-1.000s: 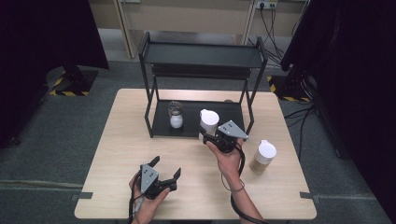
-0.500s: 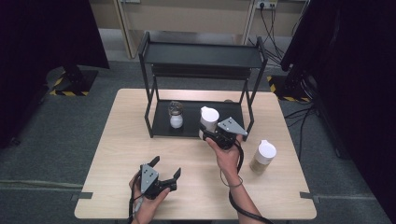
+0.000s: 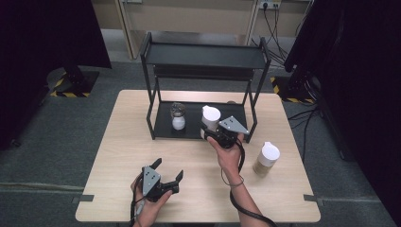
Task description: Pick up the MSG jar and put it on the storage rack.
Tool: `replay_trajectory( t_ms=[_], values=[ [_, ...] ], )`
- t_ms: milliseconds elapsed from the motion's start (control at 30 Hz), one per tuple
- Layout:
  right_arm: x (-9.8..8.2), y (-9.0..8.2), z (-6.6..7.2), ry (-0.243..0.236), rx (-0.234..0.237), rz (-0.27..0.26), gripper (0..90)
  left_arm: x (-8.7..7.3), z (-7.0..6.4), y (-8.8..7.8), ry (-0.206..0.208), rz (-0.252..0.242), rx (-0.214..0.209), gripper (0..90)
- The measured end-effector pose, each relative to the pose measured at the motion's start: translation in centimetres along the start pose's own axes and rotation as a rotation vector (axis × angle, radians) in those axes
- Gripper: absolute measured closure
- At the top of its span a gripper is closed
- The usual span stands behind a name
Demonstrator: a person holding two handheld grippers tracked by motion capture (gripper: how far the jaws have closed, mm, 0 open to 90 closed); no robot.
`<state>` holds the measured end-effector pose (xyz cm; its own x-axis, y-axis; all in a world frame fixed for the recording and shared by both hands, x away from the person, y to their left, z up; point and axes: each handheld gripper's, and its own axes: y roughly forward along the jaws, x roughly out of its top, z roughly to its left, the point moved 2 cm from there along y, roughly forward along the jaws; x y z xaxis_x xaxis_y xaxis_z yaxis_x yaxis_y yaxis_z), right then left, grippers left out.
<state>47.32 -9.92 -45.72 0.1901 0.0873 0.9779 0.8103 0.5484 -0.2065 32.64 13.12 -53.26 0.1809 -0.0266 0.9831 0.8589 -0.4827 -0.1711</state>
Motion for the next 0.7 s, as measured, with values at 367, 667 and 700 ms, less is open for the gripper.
replay_trajectory(
  t_ms=[367, 667, 700],
  values=[
    [0.0, 0.9, -0.2, 0.006, -0.009, 0.010, 30.8, 0.0, 0.0, 0.0, 0.001, 0.000, -0.001, 6.1],
    [0.0, 1.7, -0.3, 0.010, -0.012, 0.022, 30.8, 0.0, 0.0, 0.0, 0.000, -0.001, -0.001, 6.1],
    [0.0, 1.7, -0.2, 0.008, -0.011, 0.023, 30.8, 0.0, 0.0, 0.0, -0.001, -0.001, 0.000, 6.1]
  ],
)
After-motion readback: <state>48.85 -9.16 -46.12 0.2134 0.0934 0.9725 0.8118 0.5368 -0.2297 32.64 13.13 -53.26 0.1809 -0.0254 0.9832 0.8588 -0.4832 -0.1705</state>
